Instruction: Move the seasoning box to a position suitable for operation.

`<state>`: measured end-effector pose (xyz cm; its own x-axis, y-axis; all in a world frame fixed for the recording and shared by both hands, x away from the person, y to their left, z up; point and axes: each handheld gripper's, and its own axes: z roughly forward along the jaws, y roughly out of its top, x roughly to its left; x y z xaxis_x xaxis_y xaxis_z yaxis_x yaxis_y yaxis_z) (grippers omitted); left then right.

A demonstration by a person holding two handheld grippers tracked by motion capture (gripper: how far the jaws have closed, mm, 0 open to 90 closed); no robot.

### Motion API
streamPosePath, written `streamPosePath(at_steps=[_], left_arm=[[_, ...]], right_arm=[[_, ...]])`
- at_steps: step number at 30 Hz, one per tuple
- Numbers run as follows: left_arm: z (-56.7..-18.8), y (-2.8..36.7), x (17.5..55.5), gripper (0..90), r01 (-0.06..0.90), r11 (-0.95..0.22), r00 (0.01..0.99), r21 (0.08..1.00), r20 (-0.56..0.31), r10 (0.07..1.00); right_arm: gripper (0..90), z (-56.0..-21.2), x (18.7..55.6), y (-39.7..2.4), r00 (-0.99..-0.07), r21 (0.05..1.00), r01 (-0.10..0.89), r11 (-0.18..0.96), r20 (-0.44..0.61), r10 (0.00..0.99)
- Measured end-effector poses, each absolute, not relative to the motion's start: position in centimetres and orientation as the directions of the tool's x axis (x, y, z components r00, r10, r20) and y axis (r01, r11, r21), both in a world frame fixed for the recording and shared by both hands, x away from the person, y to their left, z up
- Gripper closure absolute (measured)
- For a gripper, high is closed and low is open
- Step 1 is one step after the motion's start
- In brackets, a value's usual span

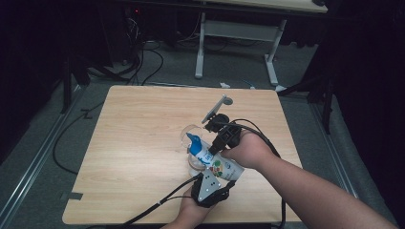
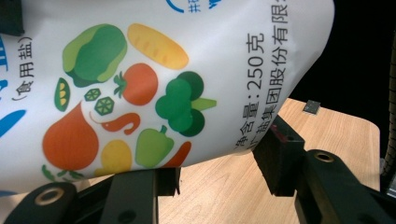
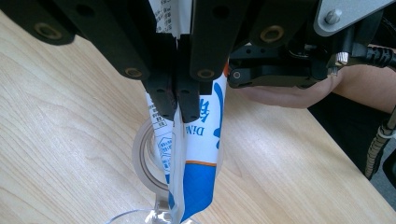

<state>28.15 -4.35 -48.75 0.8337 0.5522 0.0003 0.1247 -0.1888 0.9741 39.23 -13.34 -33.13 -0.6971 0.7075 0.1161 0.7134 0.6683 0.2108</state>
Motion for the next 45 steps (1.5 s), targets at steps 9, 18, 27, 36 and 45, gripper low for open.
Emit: streamPosePath(at_steps=[9, 18, 27, 36, 45], left_arm=[[-48.77, -4.33, 28.06, 55.6, 0.116, -0.189, 0.836, 0.975, 0.006, 0.549], [-48.72, -4.32, 28.05, 55.7, 0.112, -0.185, 0.838, 0.976, 0.007, 0.546], [-48.66, -4.35, 28.09, 55.9, 0.106, -0.18, 0.837, 0.978, 0.01, 0.547], [-48.56, -4.37, 28.12, 56.2, 0.097, -0.18, 0.837, 0.979, 0.018, 0.547], [-48.65, -4.37, 28.13, 56.4, 0.091, -0.188, 0.836, 0.978, 0.028, 0.548]], right_arm=[[89.1, -33.14, 39.2, -13.35, -0.697, 0.211, 0.713, 0.668, 0.117, 0.707], [89.1, -33.13, 39.26, -13.36, -0.697, 0.21, 0.714, 0.668, 0.116, 0.708], [89.1, -33.09, 39.29, -13.28, -0.686, 0.202, 0.724, 0.66, 0.115, 0.718], [89.2, -32.92, 39.27, -13.26, -0.685, 0.202, 0.725, 0.659, 0.115, 0.719], [89.3, -32.84, 39.21, -13.4, -0.694, 0.212, 0.715, 0.666, 0.106, 0.712]])
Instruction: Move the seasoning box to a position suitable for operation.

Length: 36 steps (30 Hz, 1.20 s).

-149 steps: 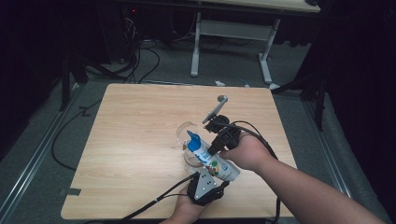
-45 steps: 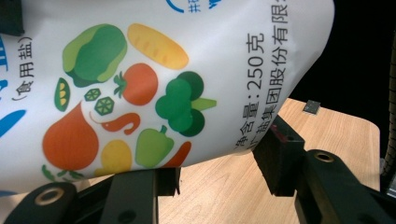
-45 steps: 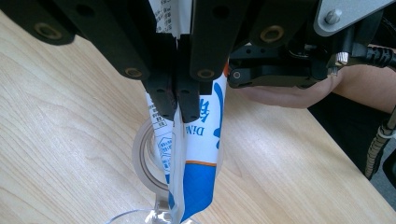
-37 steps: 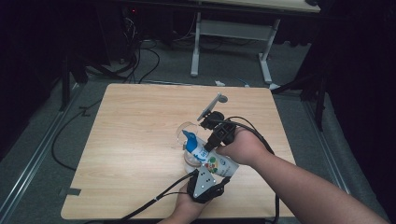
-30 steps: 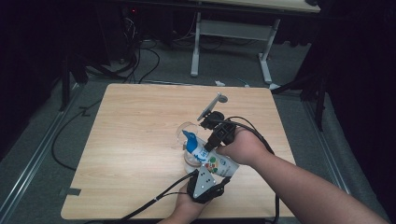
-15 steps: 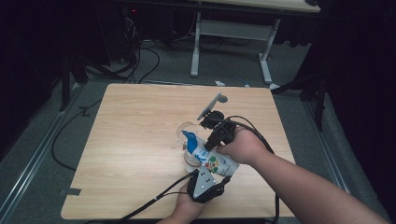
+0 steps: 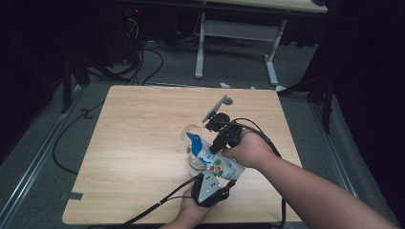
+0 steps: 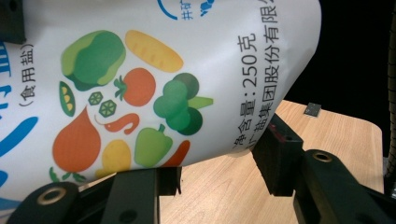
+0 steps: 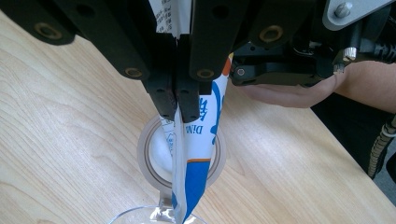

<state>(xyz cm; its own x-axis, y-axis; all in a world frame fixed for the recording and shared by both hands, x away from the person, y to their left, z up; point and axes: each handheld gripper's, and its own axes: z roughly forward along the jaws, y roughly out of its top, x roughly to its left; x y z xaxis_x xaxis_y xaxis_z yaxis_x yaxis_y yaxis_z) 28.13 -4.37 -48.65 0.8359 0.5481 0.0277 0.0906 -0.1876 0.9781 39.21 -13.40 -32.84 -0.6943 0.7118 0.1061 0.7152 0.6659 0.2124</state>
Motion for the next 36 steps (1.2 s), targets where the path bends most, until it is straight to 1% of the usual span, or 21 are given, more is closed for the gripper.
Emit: streamPosePath(at_steps=[36], left_arm=[[-48.53, -4.31, 28.04, 56.6, 0.088, -0.178, 0.833, 0.98, 0.025, 0.553]], right_arm=[[89.3, -32.81, 39.3, -13.35, -0.71, 0.225, 0.699, 0.679, 0.099, 0.698]])
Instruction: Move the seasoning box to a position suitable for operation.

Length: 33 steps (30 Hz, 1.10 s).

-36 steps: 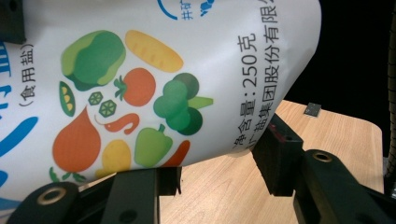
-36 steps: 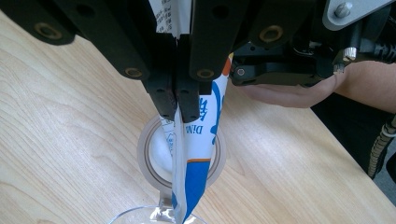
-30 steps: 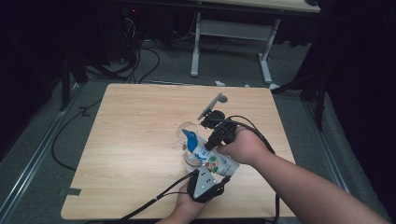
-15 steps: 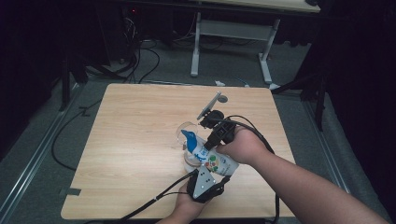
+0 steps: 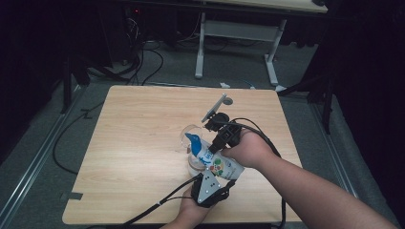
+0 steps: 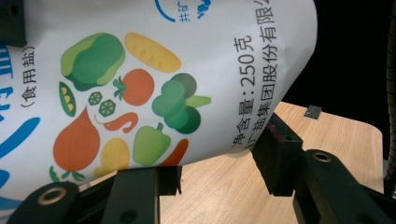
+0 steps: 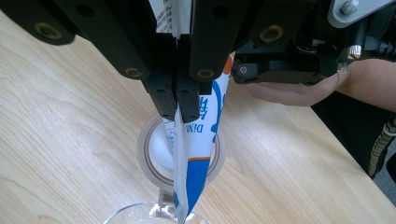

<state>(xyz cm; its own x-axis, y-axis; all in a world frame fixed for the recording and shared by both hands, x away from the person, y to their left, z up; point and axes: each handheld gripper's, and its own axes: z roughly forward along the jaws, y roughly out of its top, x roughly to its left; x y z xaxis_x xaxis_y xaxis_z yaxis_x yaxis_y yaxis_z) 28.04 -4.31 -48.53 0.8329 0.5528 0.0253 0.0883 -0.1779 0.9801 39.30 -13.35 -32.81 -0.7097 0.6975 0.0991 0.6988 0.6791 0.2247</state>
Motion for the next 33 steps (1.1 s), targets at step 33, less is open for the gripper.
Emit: streamPosePath(at_steps=[33], left_arm=[[-48.3, -4.29, 28.41, 56.7, 0.092, -0.172, 0.828, 0.981, 0.021, 0.56]], right_arm=[[89.2, -32.71, 39.7, -13.17, -0.71, 0.229, 0.697, 0.68, 0.086, 0.699]])
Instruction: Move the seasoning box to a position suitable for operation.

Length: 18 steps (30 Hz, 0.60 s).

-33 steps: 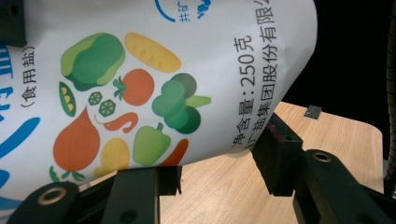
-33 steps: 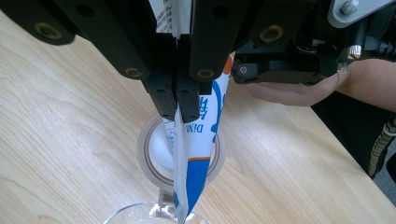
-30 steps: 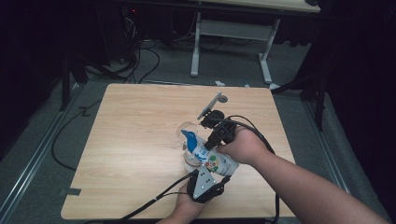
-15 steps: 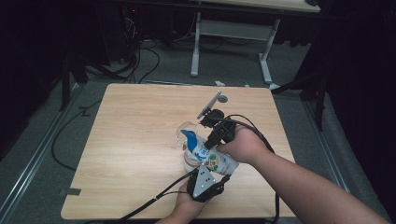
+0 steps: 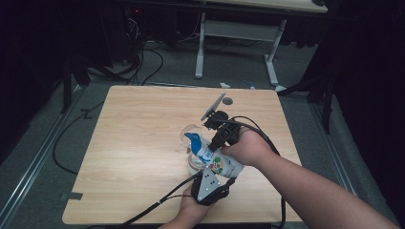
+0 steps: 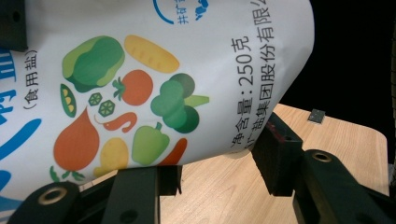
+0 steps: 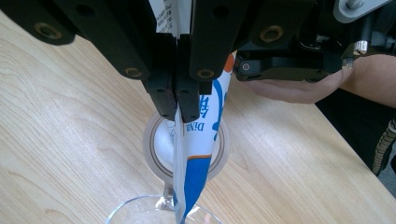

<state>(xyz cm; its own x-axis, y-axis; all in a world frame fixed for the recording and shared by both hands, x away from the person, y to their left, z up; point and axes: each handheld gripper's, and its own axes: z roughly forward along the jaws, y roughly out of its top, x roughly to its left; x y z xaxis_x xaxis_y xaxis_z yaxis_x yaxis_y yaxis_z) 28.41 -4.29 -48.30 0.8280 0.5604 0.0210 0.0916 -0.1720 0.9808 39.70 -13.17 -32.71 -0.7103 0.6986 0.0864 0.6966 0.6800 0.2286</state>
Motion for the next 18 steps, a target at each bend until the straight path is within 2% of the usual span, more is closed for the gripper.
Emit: streamPosePath(at_steps=[18], left_arm=[[-48.29, -4.32, 28.44, 56.1, 0.097, -0.167, 0.826, 0.981, 0.015, 0.564]], right_arm=[[89.2, -32.67, 39.7, -12.96, -0.704, 0.224, 0.703, 0.675, 0.085, 0.705]])
